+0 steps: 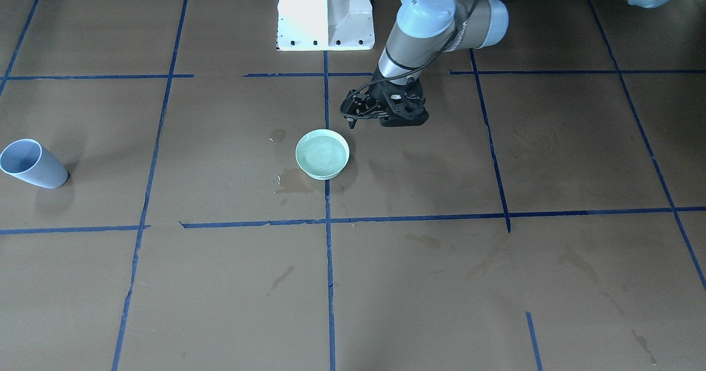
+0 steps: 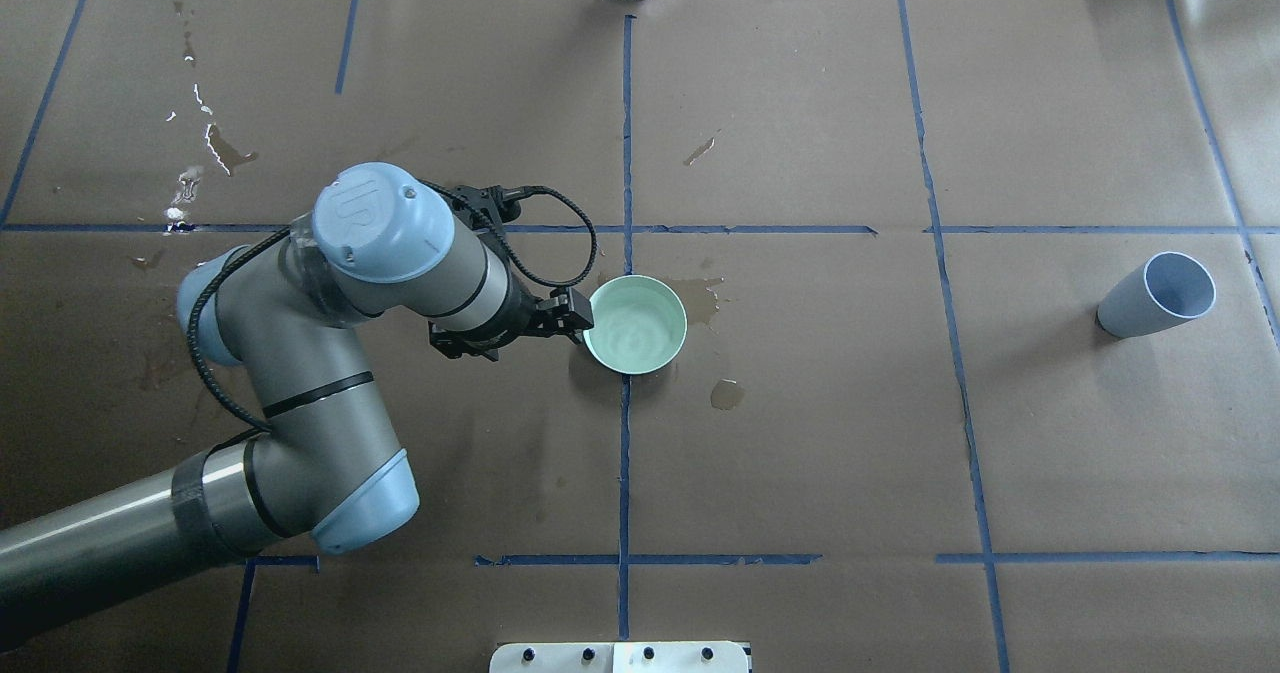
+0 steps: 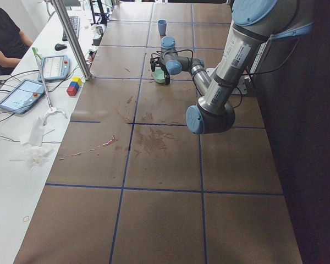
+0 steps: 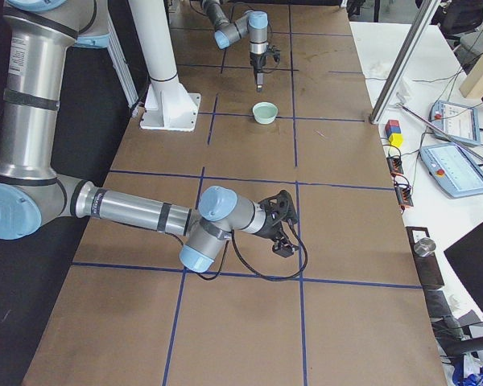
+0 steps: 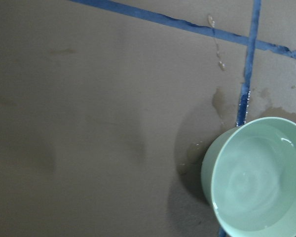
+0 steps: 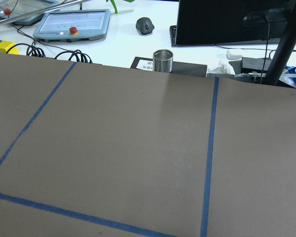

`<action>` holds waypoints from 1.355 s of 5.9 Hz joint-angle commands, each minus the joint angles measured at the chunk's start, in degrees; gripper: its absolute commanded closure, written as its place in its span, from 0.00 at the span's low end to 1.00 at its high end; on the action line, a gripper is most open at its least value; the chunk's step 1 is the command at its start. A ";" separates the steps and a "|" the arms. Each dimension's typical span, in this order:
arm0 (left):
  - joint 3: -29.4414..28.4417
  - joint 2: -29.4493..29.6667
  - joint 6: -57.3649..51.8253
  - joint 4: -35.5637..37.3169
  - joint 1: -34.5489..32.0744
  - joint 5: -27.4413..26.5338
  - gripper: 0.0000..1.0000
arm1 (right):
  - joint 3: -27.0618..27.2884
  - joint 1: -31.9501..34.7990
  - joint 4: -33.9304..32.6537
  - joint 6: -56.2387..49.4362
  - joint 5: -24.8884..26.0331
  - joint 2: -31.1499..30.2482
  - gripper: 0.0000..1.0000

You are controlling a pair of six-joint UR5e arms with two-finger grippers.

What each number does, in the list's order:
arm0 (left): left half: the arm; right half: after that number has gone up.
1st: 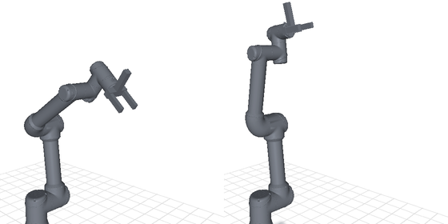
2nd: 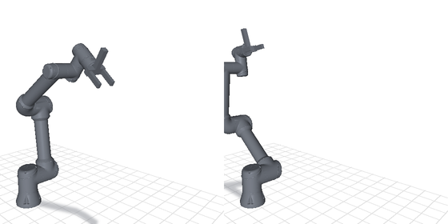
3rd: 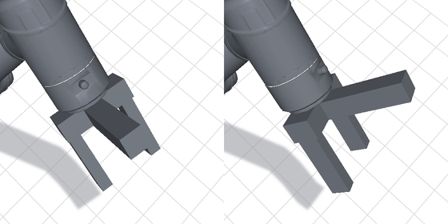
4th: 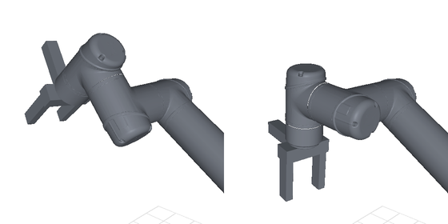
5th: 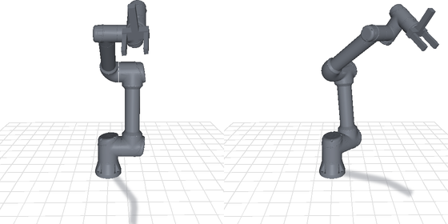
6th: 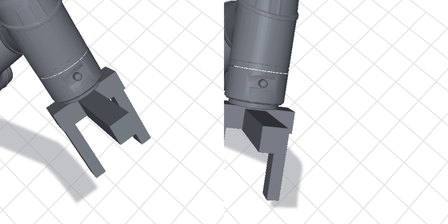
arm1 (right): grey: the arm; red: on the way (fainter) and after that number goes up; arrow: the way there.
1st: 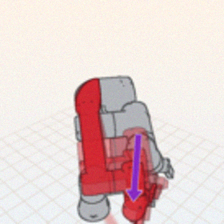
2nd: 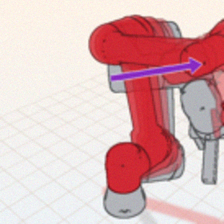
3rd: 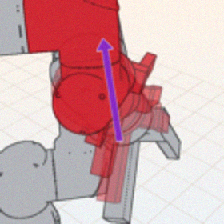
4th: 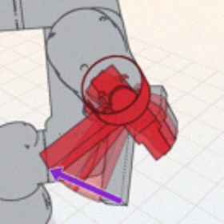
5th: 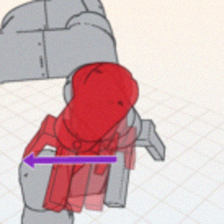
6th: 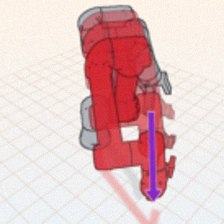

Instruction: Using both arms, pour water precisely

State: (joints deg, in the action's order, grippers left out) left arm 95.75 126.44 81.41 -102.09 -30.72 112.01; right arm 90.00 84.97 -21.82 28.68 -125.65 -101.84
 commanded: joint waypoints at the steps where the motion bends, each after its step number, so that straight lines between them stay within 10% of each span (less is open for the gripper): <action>1: -7.64 5.37 0.24 0.05 0.22 0.05 0.00 | 0.88 3.44 -12.13 -11.57 -9.22 -0.20 0.00; 8: -11.20 7.95 1.65 -0.39 0.14 0.05 0.04 | 8.85 4.42 -57.44 -41.65 -12.79 1.97 0.00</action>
State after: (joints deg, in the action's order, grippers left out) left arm 84.54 134.46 83.06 -102.46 -30.62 112.06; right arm 96.96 89.45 -70.28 -9.01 -139.18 -101.21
